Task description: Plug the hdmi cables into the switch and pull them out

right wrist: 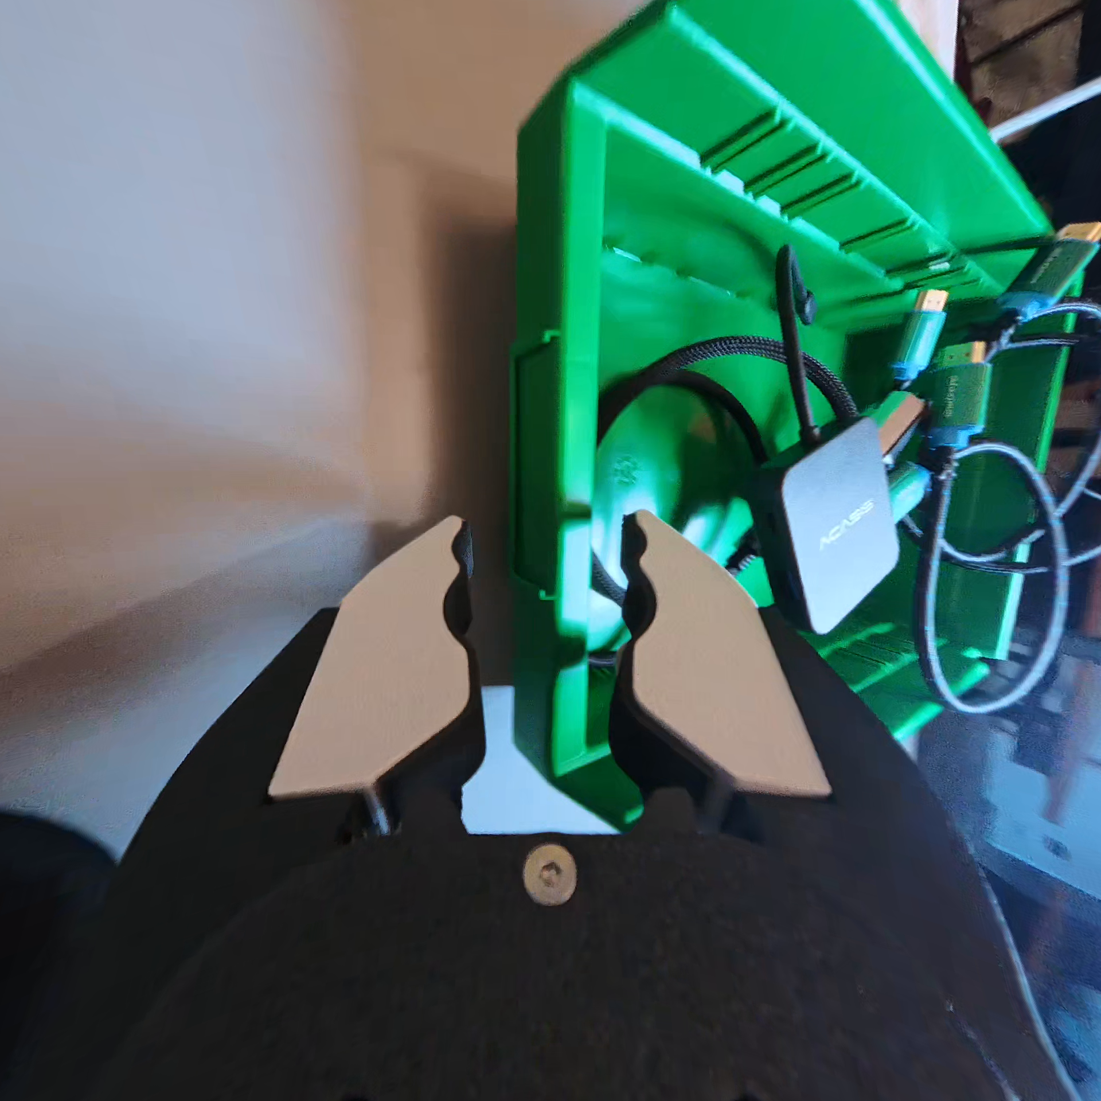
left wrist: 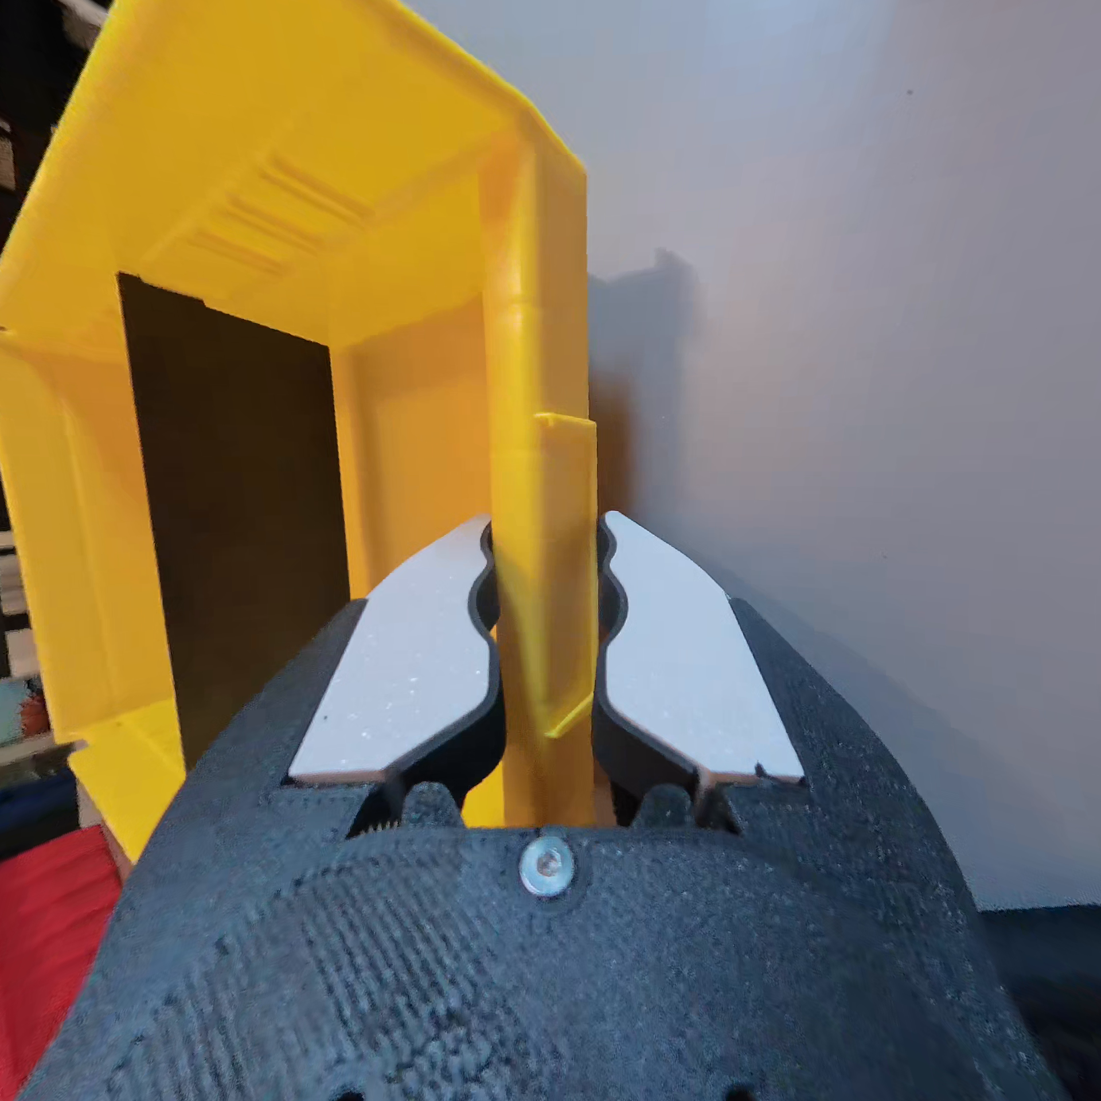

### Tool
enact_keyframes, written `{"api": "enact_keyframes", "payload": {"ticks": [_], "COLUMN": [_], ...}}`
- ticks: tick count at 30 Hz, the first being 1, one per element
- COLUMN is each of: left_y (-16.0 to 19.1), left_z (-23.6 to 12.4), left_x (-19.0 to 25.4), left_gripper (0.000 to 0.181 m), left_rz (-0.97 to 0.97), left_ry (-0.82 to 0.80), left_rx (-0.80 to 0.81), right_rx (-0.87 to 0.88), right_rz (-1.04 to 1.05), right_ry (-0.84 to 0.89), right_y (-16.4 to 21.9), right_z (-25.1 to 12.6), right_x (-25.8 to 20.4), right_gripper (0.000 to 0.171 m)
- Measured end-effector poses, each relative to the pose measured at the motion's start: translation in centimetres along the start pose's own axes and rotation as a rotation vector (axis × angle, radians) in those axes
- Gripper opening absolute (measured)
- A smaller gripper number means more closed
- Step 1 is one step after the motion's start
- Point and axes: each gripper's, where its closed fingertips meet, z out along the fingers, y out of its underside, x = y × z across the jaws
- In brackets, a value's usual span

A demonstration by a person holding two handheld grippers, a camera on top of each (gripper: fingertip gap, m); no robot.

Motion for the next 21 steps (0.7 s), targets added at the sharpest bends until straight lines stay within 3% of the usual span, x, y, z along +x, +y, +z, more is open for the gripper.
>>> {"api": "enact_keyframes", "payload": {"ticks": [1, 5, 9, 12, 16, 19, 21], "left_y": [-0.3, -2.7, -5.8, -6.1, -10.0, -13.1, -14.0], "left_z": [0.0, -0.6, -1.3, -1.9, -6.7, -11.0, -12.5], "left_x": [0.2, 2.1, 2.9, 2.9, 5.2, 9.0, 10.7], "left_gripper": [0.030, 0.031, 0.038, 0.049, 0.045, 0.046, 0.048], "left_rz": [0.030, 0.179, 0.344, 0.312, 0.136, -0.039, -0.139], "left_ry": [0.005, 0.028, -0.080, -0.079, 0.049, 0.239, 0.314], "left_rx": [0.013, 0.133, 0.290, 0.291, 0.550, 0.728, 0.769], "right_rx": [-0.040, -0.072, -0.067, -0.030, 0.140, 0.496, 0.665], "right_rz": [-0.031, -0.122, -0.179, -0.235, -0.221, 0.049, 0.250], "right_ry": [0.018, -0.005, -0.002, 0.015, 0.021, -0.143, -0.116], "right_y": [0.2, -0.9, -1.8, -2.1, -4.4, -8.6, -8.7], "right_z": [0.6, 2.7, 2.1, 0.1, -4.6, -12.0, -16.6], "right_x": [0.3, 0.1, -1.2, -3.8, -9.5, -13.5, -12.2], "right_gripper": [0.048, 0.032, 0.033, 0.033, 0.034, 0.034, 0.032]}}
